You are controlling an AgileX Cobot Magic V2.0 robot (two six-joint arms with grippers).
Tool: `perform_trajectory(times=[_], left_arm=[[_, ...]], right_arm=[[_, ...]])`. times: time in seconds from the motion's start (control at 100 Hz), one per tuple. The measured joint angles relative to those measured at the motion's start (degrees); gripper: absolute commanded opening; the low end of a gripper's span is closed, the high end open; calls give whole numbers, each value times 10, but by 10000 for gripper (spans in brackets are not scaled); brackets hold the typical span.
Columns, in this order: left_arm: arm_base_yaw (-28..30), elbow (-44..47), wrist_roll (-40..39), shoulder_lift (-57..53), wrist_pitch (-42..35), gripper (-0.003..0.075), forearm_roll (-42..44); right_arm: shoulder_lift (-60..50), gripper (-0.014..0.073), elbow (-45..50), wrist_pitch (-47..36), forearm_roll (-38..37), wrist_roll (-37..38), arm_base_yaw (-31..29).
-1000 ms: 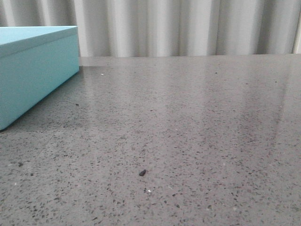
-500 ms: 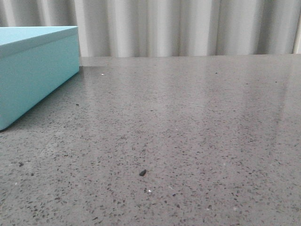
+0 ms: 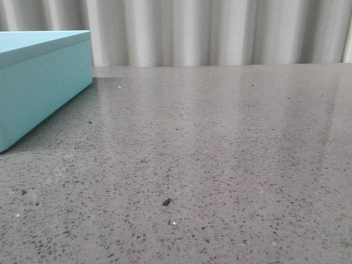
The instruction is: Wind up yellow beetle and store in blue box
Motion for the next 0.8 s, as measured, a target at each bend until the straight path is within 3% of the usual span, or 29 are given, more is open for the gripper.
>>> perform_trajectory(times=[0.8], left_arm=[[0, 9, 0, 0, -3, -21, 0]], right_arm=[[0, -61, 0, 4, 18, 0, 0]])
